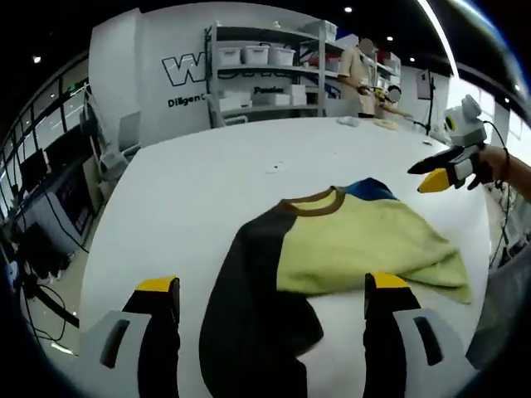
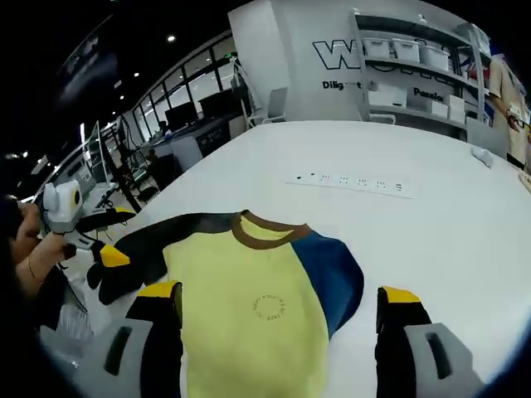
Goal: Fold the garment on the visible template until the final outline fits inside the template.
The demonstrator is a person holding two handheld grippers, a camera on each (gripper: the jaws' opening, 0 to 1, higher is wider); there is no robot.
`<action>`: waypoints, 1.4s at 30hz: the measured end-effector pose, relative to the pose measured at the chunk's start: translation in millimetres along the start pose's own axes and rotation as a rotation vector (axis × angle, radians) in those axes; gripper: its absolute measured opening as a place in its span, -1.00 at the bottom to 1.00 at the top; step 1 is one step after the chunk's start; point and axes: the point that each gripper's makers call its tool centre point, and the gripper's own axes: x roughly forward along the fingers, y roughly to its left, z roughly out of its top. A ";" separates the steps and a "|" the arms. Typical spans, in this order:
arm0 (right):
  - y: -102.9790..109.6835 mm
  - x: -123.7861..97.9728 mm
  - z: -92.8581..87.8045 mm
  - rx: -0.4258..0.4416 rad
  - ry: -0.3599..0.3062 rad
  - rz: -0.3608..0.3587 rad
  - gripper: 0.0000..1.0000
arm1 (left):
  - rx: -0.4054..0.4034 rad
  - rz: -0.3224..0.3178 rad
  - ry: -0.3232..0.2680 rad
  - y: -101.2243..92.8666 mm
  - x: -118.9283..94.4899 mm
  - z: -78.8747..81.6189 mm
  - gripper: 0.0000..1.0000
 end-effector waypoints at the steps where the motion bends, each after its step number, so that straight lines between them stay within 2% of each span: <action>1: 0.3 -2.2 -3.6 0.003 -0.001 0.002 0.93 | -0.014 0.008 0.003 3.9 -3.4 -6.7 0.83; 5: -4.1 -3.6 -13.2 0.006 0.007 -0.003 0.89 | -0.041 0.037 0.025 10.0 -8.6 -22.1 0.69; 9: -6.6 -6.5 -16.4 -0.010 -0.020 -0.016 0.68 | -0.017 0.050 0.092 8.3 -10.3 -46.1 0.36; 11: -6.7 -7.0 -20.4 -0.012 -0.012 -0.015 0.68 | -0.044 0.061 0.138 8.9 -11.5 -59.3 0.25; 14: -6.1 -8.4 -24.1 -0.025 -0.009 -0.005 0.65 | -0.080 0.055 0.146 9.7 -10.1 -67.3 0.15; 15: -5.6 -8.9 -25.1 -0.035 -0.013 -0.004 0.64 | -0.114 0.048 0.179 9.0 -10.1 -74.5 0.08; 18: -5.0 -8.6 -36.2 -0.072 0.013 0.000 0.62 | -0.131 0.054 0.192 12.6 -7.1 -83.0 -0.19; 22: -8.6 -8.2 -50.6 -0.071 0.040 -0.008 0.56 | -0.133 0.059 0.208 15.0 -5.6 -92.2 -0.53; 23: -9.5 -8.6 -53.7 -0.068 0.043 -0.014 0.53 | -0.108 0.094 0.207 22.0 -6.6 -93.3 -0.65; 25: -10.3 -9.5 -57.1 -0.075 0.048 -0.021 0.41 | -0.104 0.107 0.210 24.4 -8.3 -93.1 -0.90; 27: -10.7 -11.7 -62.2 -0.097 0.053 -0.032 0.36 | -0.126 0.114 0.195 27.2 -11.0 -88.3 -0.96; 28: -10.2 -12.3 -63.9 -0.095 0.053 -0.031 0.36 | -0.108 0.106 0.186 27.5 -12.6 -84.5 -0.95; 32: -9.4 -13.1 -71.0 -0.089 0.060 -0.024 0.35 | -0.025 0.149 0.174 43.6 -18.1 -69.4 -0.95; 37: -6.4 -14.0 -78.1 -0.074 0.063 -0.010 0.35 | -0.017 0.163 0.171 53.0 -22.9 -58.5 -0.94; 41: -4.2 -16.8 -82.2 -0.068 0.064 -0.006 0.36 | 0.007 0.196 0.181 69.6 -25.0 -49.8 -0.94; 42: -3.3 -18.0 -83.0 -0.065 0.064 -0.002 0.36 | -0.010 0.202 0.195 74.0 -24.7 -49.3 -0.94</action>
